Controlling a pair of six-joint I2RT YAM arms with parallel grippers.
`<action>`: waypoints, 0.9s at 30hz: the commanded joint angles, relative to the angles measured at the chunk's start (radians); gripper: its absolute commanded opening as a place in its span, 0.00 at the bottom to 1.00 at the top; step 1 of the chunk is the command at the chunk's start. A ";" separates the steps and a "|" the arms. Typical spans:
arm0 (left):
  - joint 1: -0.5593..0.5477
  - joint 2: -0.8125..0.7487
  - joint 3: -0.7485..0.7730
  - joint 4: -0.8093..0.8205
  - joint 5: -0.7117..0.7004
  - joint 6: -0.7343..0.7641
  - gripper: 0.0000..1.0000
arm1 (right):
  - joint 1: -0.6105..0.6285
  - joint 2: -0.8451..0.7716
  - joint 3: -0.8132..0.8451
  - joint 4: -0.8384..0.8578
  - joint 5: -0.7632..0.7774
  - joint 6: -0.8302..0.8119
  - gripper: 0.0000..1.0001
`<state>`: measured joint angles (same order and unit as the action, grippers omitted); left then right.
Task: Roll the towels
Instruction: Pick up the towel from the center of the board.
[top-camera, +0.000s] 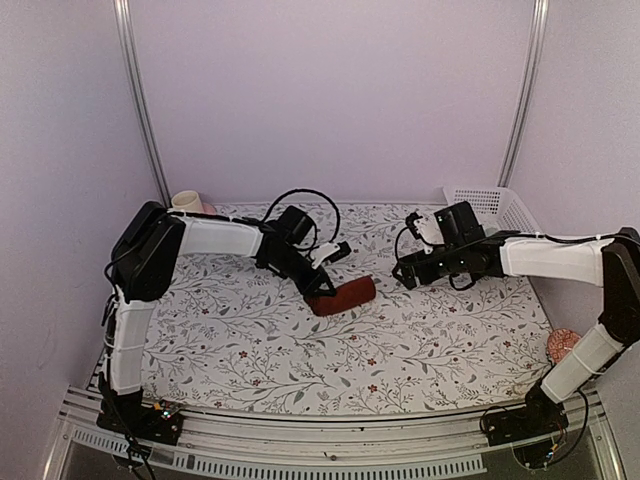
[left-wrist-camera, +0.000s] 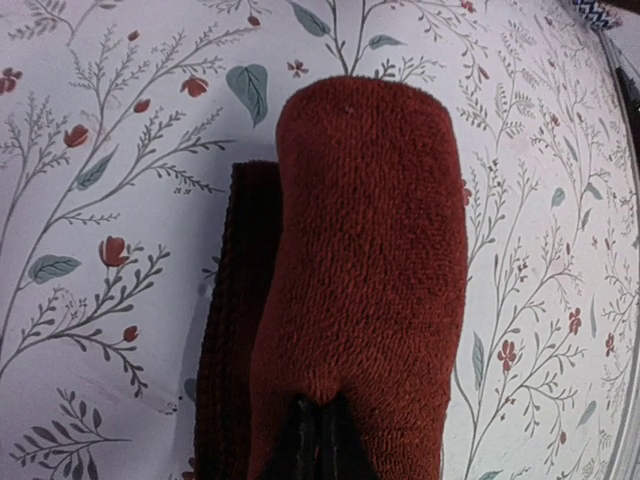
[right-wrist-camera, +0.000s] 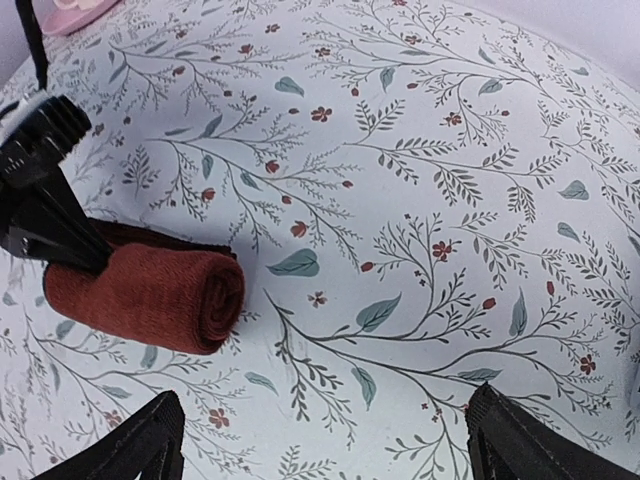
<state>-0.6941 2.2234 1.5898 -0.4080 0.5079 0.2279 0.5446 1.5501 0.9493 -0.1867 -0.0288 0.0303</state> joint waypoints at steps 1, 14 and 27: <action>-0.021 0.058 -0.040 0.005 -0.023 -0.170 0.00 | 0.013 -0.057 0.002 0.051 0.003 0.246 0.99; -0.123 0.010 -0.123 0.117 -0.240 -0.484 0.00 | 0.148 -0.163 -0.375 0.540 -0.077 0.796 0.99; -0.131 0.000 -0.266 0.241 -0.127 -0.750 0.00 | 0.187 0.172 -0.268 0.676 -0.087 0.998 0.92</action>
<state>-0.8024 2.1654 1.4055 -0.0856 0.3168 -0.4198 0.7273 1.6360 0.6315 0.4076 -0.0895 0.9512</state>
